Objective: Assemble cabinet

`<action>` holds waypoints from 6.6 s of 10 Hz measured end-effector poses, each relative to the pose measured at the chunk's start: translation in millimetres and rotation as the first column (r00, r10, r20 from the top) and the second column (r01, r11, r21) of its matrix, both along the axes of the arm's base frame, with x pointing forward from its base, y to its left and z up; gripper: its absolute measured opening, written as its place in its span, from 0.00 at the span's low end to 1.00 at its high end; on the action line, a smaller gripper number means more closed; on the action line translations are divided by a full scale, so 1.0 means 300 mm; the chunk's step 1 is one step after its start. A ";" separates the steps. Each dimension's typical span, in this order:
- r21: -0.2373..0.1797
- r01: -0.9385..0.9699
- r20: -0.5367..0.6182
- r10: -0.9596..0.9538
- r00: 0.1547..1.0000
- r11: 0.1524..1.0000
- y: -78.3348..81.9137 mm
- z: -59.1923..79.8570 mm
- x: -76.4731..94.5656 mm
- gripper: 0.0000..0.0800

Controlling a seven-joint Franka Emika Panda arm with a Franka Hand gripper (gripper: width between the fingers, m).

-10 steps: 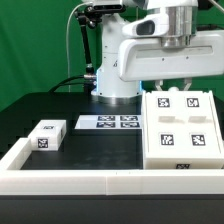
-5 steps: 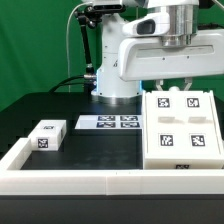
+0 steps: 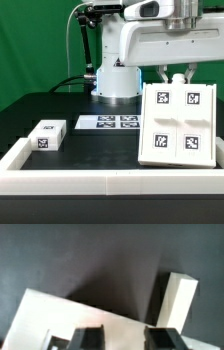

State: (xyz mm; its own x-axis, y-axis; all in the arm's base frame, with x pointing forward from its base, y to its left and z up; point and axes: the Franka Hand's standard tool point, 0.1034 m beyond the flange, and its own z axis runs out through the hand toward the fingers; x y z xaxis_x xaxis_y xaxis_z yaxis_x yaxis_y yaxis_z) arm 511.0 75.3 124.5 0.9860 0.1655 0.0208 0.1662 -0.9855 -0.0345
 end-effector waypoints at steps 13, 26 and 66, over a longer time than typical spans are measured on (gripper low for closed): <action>0.001 0.007 0.018 -0.007 1.000 1.000 -0.010 0.026 0.077 0.13; -0.026 0.010 -0.001 -0.010 1.000 1.000 -0.225 -0.055 -0.104 1.00; -0.075 -0.025 -0.110 0.016 0.994 0.997 -0.831 -0.363 -0.336 0.70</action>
Offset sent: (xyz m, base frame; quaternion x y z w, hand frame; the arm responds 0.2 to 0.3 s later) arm 0.0138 -0.0079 -0.0068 -0.0069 0.0037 -0.0127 0.9999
